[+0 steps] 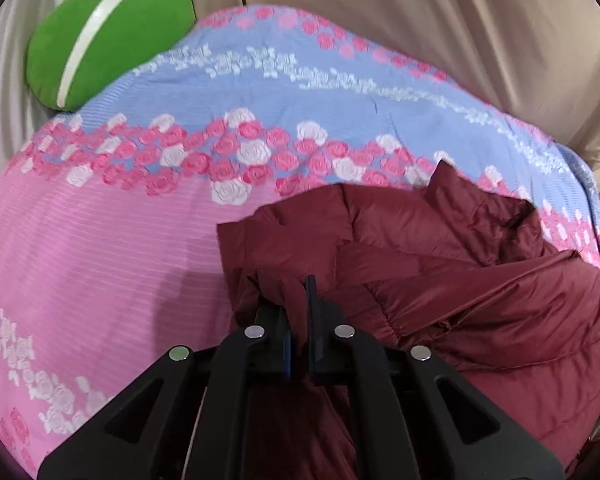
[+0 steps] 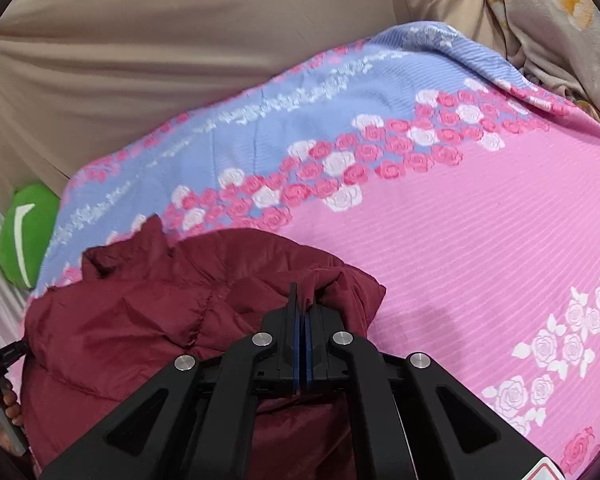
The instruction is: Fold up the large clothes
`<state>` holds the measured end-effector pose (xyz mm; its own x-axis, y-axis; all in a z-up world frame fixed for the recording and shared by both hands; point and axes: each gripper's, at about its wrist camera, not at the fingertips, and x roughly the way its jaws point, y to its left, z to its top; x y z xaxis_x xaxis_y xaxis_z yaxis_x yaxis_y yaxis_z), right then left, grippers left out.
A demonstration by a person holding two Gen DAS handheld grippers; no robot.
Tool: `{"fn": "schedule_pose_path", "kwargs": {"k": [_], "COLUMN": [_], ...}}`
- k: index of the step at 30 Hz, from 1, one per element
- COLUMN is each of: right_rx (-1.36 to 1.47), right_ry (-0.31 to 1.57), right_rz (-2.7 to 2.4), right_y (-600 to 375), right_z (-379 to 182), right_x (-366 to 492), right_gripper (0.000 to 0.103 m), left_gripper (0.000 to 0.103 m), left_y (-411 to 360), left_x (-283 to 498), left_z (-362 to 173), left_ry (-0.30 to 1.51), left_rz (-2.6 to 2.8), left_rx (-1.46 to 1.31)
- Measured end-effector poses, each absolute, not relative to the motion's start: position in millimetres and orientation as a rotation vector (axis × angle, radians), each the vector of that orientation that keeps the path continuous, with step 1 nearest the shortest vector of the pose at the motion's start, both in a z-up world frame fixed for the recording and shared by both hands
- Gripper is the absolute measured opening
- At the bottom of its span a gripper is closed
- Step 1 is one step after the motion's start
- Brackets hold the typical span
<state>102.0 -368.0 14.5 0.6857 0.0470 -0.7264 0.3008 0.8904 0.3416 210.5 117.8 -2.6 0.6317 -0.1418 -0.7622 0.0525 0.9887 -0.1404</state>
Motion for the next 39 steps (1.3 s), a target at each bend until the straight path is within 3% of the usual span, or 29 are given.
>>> {"fn": "schedule_pose_path", "kwargs": {"k": [9,11,13,15,17,19,26,28,30,31,33,35,39], "right_rx": [0.398,0.41,0.421,0.435,0.449,0.465,0.378,0.287,0.254,0.262,0.272,0.232,0.131], "right_ry": [0.891,0.873,0.84,0.791,0.743,0.713,0.814,0.902,1.007,1.058,1.126,1.162,1.174], "right_rz": [-0.139,-0.134,-0.133,-0.126,-0.121,-0.094,0.149,0.169,0.182,0.194,0.234,0.255,0.22], "right_y": [-362,-364,-364,-363,-363,-361,-303,-272,-253,-245,-234,-222,-208], "right_z": [-3,6,18,33,46,60,87,74,54,43,25,14,-7], "right_x": [126,120,110,93,79,70,141,184,216,229,245,255,280], "right_gripper": [0.0,0.005,0.017,0.053,0.056,0.056,0.049,0.043,0.023,0.021,0.005,0.004,0.0], "left_gripper": [0.007,0.01,0.023,0.054,0.066,0.066,0.074,0.073,0.07,0.063,0.056,0.05,0.052], "left_y": [107,113,124,135,142,142,70,27,2,-6,-14,-16,-18], "left_x": [228,223,212,195,180,167,190,224,252,265,292,311,336], "left_z": [-24,-15,-2,16,31,48,97,84,60,47,17,-7,-22], "left_ry": [0.873,0.859,0.824,0.774,0.731,0.691,0.635,0.72,0.831,0.886,1.0,1.061,1.047], "left_rz": [-0.097,-0.103,-0.113,-0.147,-0.136,-0.127,-0.289,-0.359,-0.365,-0.372,-0.37,-0.347,-0.31], "left_rx": [-0.081,-0.117,-0.166,-0.206,-0.213,-0.179,-0.048,0.046,0.078,0.082,0.069,0.062,0.053]}}
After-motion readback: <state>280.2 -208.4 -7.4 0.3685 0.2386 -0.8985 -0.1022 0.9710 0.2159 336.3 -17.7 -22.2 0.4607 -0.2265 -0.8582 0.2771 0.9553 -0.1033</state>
